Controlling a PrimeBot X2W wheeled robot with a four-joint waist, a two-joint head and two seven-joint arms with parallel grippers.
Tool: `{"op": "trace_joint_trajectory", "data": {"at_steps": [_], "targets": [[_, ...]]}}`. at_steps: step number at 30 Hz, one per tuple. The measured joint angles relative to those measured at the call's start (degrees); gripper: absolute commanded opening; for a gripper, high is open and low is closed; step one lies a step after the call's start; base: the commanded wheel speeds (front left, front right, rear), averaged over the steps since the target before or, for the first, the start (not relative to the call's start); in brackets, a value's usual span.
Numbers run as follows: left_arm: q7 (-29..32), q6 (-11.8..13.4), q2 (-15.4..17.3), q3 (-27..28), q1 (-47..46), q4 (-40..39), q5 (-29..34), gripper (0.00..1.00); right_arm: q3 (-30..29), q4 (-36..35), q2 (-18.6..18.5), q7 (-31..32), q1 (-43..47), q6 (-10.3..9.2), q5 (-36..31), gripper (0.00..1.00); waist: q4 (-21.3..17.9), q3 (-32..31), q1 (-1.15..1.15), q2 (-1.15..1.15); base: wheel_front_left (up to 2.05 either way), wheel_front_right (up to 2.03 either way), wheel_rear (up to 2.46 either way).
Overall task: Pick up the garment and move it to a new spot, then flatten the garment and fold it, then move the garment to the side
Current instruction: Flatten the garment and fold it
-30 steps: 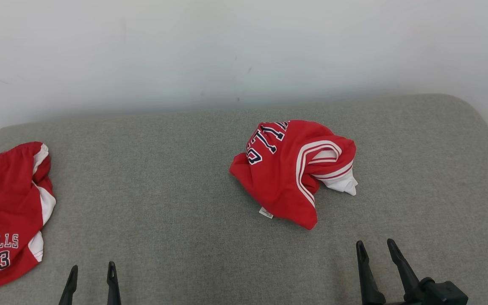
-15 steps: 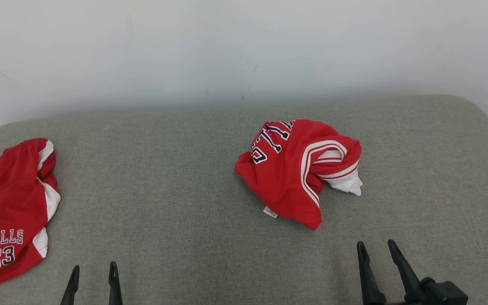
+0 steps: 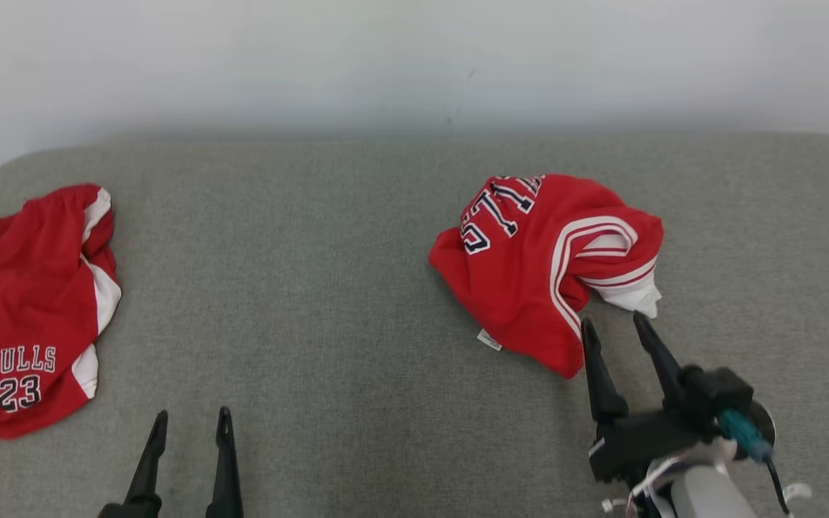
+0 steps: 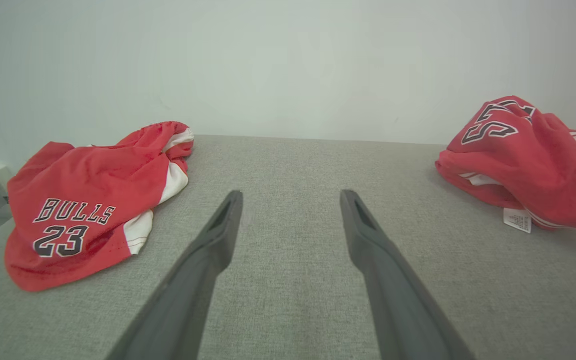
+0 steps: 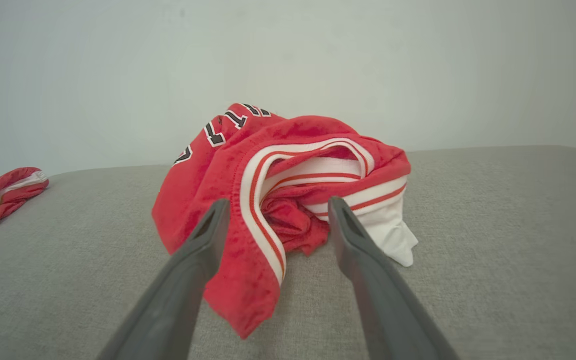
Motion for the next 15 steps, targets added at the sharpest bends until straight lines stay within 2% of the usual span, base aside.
{"op": "trace_joint_trajectory", "data": {"at_steps": [6, 13, 15], "targets": [[0.0, 0.3, 0.0, -2.1, -3.4, 0.5, -0.7, 1.0, 0.8, 10.1, -2.3, 0.0, -8.6, 0.0, 0.1, 1.0, 1.7, 3.7, 0.01, 0.0, 0.0, 0.0, 0.0], [0.0, 0.5, 0.0, -3.1, -4.5, 1.0, -1.9, 1.0, 4.3, 19.0, -2.7, 0.0, -12.1, 0.0, 3.3, 1.0, 4.8, 6.0, 0.01, 0.0, 0.0, 0.0, 0.0], [0.0, 0.5, 0.0, -3.1, -4.9, 1.2, -2.2, 1.0, 6.0, 21.1, -2.6, 0.0, -12.0, 0.0, 4.5, 0.27, 5.3, 6.2, 0.01, 0.01, 0.0, 0.0, 0.0]]}}
